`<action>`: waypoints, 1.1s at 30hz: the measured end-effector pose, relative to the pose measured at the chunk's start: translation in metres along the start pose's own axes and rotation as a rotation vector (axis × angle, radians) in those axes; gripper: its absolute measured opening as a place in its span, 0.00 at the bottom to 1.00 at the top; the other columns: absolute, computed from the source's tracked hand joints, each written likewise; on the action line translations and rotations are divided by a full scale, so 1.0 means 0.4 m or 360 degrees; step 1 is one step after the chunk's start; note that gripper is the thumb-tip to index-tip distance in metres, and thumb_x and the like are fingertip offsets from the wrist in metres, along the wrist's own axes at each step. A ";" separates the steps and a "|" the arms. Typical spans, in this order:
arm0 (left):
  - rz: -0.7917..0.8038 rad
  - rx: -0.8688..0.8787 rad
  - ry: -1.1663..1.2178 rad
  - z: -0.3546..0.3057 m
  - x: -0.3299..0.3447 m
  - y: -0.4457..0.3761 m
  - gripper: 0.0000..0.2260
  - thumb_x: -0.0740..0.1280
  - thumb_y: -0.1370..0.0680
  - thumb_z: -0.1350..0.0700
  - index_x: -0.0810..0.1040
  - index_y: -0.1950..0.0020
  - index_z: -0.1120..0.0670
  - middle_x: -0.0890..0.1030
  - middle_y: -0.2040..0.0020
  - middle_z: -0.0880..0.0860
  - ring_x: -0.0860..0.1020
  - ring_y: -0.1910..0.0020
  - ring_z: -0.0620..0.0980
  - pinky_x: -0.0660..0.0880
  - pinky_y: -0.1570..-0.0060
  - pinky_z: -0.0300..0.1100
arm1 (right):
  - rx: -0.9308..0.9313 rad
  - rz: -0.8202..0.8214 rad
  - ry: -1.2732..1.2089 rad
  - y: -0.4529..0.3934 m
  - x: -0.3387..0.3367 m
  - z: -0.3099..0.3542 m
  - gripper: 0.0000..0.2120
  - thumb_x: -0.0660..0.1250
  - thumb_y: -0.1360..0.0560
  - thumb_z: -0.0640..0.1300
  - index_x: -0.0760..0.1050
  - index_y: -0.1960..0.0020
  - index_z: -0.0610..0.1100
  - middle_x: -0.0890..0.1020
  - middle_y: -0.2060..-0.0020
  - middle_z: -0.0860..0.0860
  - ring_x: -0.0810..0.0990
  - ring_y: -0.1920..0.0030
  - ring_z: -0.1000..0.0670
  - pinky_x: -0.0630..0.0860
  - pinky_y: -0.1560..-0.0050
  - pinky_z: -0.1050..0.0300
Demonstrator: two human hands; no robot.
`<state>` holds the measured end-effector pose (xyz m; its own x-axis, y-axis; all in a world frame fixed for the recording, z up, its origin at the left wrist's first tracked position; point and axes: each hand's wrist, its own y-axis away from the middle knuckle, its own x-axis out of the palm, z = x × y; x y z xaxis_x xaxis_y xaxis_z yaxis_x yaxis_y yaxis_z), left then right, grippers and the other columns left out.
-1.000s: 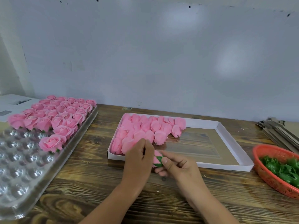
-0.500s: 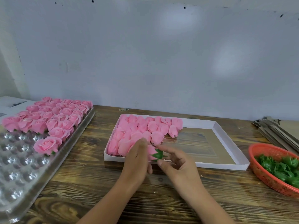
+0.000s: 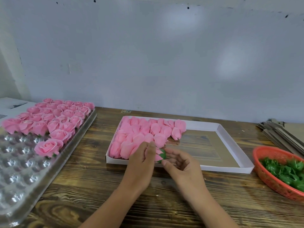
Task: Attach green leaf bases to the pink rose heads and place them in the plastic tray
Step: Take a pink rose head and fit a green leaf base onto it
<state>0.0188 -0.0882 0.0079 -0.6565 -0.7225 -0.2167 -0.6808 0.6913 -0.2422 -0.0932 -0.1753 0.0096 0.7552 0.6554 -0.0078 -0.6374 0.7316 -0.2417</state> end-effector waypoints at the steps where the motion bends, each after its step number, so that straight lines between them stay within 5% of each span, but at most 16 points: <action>1: -0.0011 0.0008 -0.0026 0.000 0.001 -0.001 0.15 0.54 0.17 0.42 0.72 0.62 0.40 0.73 0.68 0.42 0.71 0.68 0.39 0.70 0.65 0.35 | -0.0001 0.0005 0.0012 0.001 0.000 -0.001 0.17 0.73 0.29 0.29 0.81 0.47 0.48 0.87 0.54 0.53 0.84 0.54 0.55 0.79 0.51 0.64; 5: -0.0084 0.0106 -0.0078 0.000 0.001 -0.002 0.17 0.55 0.16 0.50 0.70 0.64 0.41 0.73 0.69 0.38 0.69 0.69 0.38 0.69 0.65 0.30 | 0.0072 0.0047 -0.0068 0.003 -0.001 0.002 0.15 0.73 0.29 0.30 0.83 0.49 0.47 0.87 0.54 0.50 0.85 0.53 0.52 0.81 0.46 0.53; 8: -0.0089 0.0161 -0.0087 0.006 0.003 -0.002 0.14 0.54 0.16 0.52 0.67 0.62 0.48 0.71 0.69 0.39 0.67 0.69 0.39 0.68 0.66 0.32 | 0.0105 0.0076 -0.0110 0.006 -0.001 0.005 0.15 0.73 0.29 0.29 0.84 0.52 0.48 0.87 0.57 0.46 0.85 0.55 0.52 0.82 0.48 0.57; 13: 0.0046 0.0247 -0.0180 0.006 -0.005 -0.001 0.13 0.55 0.16 0.52 0.68 0.61 0.47 0.72 0.67 0.39 0.68 0.67 0.40 0.68 0.65 0.34 | 0.0096 0.0167 -0.0140 0.004 -0.007 0.004 0.16 0.72 0.30 0.26 0.84 0.53 0.46 0.88 0.58 0.48 0.85 0.56 0.54 0.79 0.54 0.66; 16: 0.0095 0.0284 -0.0285 -0.002 -0.013 -0.001 0.09 0.57 0.21 0.40 0.71 0.55 0.41 0.77 0.60 0.37 0.75 0.61 0.39 0.72 0.62 0.32 | 0.0098 0.0185 -0.0192 -0.003 -0.012 0.003 0.15 0.73 0.31 0.27 0.82 0.50 0.42 0.87 0.56 0.46 0.85 0.55 0.52 0.79 0.53 0.63; 20: 0.0107 0.0221 -0.0090 -0.014 -0.013 0.003 0.18 0.67 0.30 0.33 0.70 0.43 0.32 0.77 0.47 0.31 0.78 0.49 0.35 0.74 0.54 0.27 | 0.0144 0.0125 -0.0428 -0.016 -0.016 -0.001 0.22 0.74 0.31 0.29 0.76 0.39 0.40 0.83 0.47 0.36 0.83 0.47 0.39 0.80 0.43 0.49; 23: 0.0116 0.0162 0.0034 -0.015 -0.004 0.006 0.26 0.74 0.34 0.37 0.68 0.39 0.28 0.77 0.42 0.33 0.77 0.44 0.34 0.74 0.50 0.27 | 0.0140 0.0082 -0.0483 -0.015 -0.013 -0.004 0.27 0.76 0.34 0.35 0.75 0.37 0.40 0.80 0.43 0.33 0.81 0.45 0.34 0.75 0.36 0.40; 28: 0.0014 0.0086 0.0129 -0.008 -0.007 -0.004 0.33 0.80 0.30 0.53 0.69 0.35 0.27 0.83 0.44 0.43 0.82 0.47 0.42 0.79 0.46 0.40 | 0.0156 0.0249 -0.0348 -0.015 -0.020 -0.001 0.22 0.75 0.30 0.31 0.76 0.38 0.40 0.84 0.45 0.42 0.84 0.47 0.45 0.79 0.42 0.52; 33: 0.0329 0.0082 0.0297 -0.012 -0.019 -0.006 0.33 0.76 0.25 0.57 0.66 0.29 0.30 0.85 0.46 0.44 0.84 0.46 0.44 0.80 0.48 0.38 | 0.0442 0.0649 -0.0274 -0.018 -0.061 0.024 0.15 0.70 0.24 0.39 0.80 0.38 0.45 0.84 0.43 0.44 0.81 0.39 0.45 0.77 0.40 0.53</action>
<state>0.0238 -0.0843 0.0148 -0.8316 -0.5482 -0.0896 -0.5118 0.8189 -0.2599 -0.1086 -0.1948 0.0207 0.4161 0.9017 0.1177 -0.9086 0.4175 0.0141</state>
